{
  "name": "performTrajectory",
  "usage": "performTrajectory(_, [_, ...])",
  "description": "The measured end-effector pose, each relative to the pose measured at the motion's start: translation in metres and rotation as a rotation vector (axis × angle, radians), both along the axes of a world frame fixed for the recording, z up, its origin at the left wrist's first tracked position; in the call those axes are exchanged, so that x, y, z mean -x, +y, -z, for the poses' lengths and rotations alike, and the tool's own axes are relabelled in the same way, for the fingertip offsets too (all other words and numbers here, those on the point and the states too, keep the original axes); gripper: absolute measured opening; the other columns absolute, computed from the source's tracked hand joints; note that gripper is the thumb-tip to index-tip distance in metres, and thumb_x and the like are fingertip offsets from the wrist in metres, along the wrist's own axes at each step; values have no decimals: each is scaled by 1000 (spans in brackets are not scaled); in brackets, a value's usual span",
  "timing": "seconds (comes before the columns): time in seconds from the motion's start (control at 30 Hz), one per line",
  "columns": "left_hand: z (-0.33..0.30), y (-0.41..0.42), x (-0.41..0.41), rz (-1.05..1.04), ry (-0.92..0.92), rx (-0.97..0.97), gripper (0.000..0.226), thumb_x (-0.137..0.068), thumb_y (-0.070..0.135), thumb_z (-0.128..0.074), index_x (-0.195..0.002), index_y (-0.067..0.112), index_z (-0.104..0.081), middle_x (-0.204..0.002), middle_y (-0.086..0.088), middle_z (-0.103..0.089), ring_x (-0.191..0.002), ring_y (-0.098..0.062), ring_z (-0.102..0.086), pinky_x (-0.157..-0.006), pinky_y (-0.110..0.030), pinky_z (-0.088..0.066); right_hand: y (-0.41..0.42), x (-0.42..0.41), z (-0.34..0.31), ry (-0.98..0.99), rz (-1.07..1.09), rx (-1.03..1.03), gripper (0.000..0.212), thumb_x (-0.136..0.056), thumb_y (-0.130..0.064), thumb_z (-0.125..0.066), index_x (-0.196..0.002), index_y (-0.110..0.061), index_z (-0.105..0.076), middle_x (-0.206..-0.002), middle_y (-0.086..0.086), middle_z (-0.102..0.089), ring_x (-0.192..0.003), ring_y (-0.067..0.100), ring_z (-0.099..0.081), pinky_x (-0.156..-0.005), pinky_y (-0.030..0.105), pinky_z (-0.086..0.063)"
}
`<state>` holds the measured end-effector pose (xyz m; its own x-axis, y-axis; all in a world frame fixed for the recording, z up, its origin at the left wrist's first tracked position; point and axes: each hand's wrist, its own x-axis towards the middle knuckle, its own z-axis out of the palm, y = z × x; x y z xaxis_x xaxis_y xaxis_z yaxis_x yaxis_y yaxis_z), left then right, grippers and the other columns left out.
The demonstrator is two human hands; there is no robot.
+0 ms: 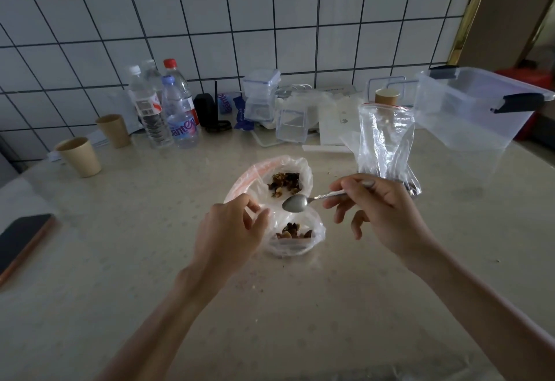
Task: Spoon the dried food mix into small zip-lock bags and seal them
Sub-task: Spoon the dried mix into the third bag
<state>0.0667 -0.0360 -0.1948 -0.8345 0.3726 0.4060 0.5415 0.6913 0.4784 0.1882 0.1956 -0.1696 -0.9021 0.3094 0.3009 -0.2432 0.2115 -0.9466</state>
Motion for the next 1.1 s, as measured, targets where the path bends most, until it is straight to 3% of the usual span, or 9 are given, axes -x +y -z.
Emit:
performTrajectory(0.13, [-11,-1,11,-44,33,-92,32,-90,67,-62,-85,36,-64,-66,19,-64,-61,4,-61,-53,-21,-41,4,16,-5,-68,80,266,28,-108,-21,-53,-104,2,-68,-92,18,-79,-69,28,-73,-43,32,-52])
performTrajectory(0.27, [-17,6,33,-66,196,-161,34,-88,49,-76,-105,24,-63,-95,11,-63,-78,-4,-60,-64,-23,-45,2,36,-7,-174,98,384,34,-109,-27,-52,-108,2,-68,-95,18,-79,-76,30,-76,-49,33,-56])
performTrajectory(0.37, [-16,20,52,-78,181,-44,58,-84,46,-80,-128,15,-56,-124,-4,-62,-110,-23,-60,-89,-37,-47,-4,50,-5,-247,81,422,37,-109,-29,-50,-110,4,-67,-96,19,-79,-80,32,-76,-53,34,-58])
performTrajectory(0.43, [-15,32,65,-85,55,93,69,-86,53,-75,-138,15,-49,-135,-5,-58,-118,-24,-58,-93,-37,-46,-8,59,-2,-290,79,423,37,-109,-28,-50,-110,4,-67,-95,19,-79,-79,33,-77,-54,33,-59])
performTrajectory(0.53, [-9,47,76,-85,-107,174,62,-88,53,-72,-134,17,-50,-124,0,-64,-101,-19,-62,-82,-34,-51,-11,71,5,-351,102,416,35,-109,-26,-51,-110,5,-66,-91,18,-79,-78,33,-78,-54,30,-58])
performTrajectory(0.63, [-1,52,80,-98,-116,177,53,-84,46,-75,-124,19,-54,-112,4,-69,-89,-16,-64,-75,-32,-53,-11,82,11,-359,133,454,34,-109,-25,-52,-107,6,-67,-90,19,-79,-79,36,-78,-53,31,-58])
performTrajectory(0.73, [5,49,85,-73,-141,148,72,-71,53,-88,-126,21,-54,-107,8,-65,-86,-13,-57,-73,-30,-47,-10,91,15,-340,157,475,33,-108,-24,-53,-106,6,-67,-88,19,-79,-79,37,-78,-53,32,-58])
performTrajectory(0.93, [9,43,92,-64,-170,168,85,-66,53,-93,-135,23,-51,-121,4,-68,-89,-10,-52,-74,-27,-43,-14,106,20,-345,240,469,25,-108,-16,-51,-106,4,-66,-84,16,-79,-75,35,-78,-54,32,-60])
performTrajectory(1.1, [6,40,96,32,-307,113,66,-67,47,-93,-118,23,-59,-101,8,-69,-86,-9,-64,-66,-21,-44,-20,117,22,-309,347,464,18,-107,-13,-51,-102,-3,-65,-77,10,-79,-69,33,-78,-54,33,-61])
